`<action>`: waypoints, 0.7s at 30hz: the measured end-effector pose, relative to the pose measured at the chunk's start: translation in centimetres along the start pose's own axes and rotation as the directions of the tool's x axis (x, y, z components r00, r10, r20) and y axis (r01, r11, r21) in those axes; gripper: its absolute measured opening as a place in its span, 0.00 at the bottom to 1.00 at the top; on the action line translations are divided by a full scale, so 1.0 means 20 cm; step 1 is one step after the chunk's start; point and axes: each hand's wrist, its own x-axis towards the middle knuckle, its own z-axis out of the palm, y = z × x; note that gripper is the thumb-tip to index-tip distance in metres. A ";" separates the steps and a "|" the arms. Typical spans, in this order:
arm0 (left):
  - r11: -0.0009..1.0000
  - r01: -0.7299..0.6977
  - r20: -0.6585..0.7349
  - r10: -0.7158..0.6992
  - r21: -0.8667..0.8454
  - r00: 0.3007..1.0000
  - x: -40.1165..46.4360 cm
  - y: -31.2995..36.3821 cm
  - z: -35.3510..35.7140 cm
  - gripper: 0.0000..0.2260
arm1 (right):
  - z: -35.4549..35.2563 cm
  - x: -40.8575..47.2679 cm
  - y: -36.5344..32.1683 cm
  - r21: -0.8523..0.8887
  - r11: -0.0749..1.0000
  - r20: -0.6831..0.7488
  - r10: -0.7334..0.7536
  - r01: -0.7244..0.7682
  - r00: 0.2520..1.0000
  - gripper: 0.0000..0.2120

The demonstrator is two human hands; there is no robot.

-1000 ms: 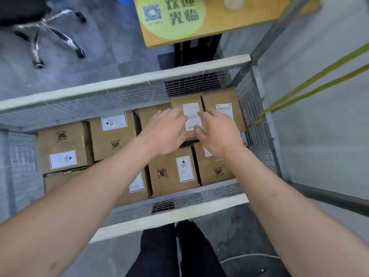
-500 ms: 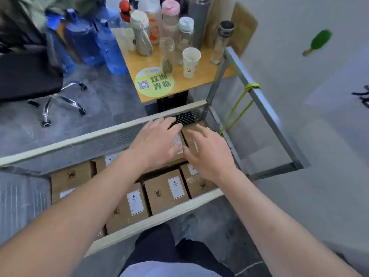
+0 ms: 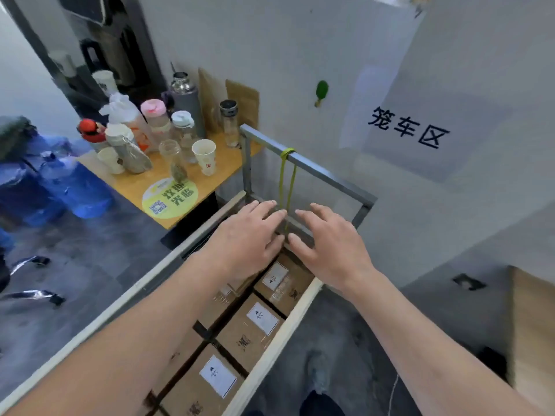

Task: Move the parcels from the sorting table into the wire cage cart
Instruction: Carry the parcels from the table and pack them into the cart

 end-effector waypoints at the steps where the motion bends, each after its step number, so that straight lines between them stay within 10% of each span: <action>1: 0.999 -0.043 0.001 0.043 0.012 0.999 0.01 0.04 -0.02 0.27 | -0.03 -0.05 0.01 0.007 0.999 -0.023 0.039 -0.039 0.999 0.28; 21: 0.700 -0.712 0.099 0.713 -0.059 0.694 -0.06 1.61 0.10 0.25 | -0.46 -1.53 0.64 0.150 0.753 -0.277 0.654 -0.641 0.704 0.27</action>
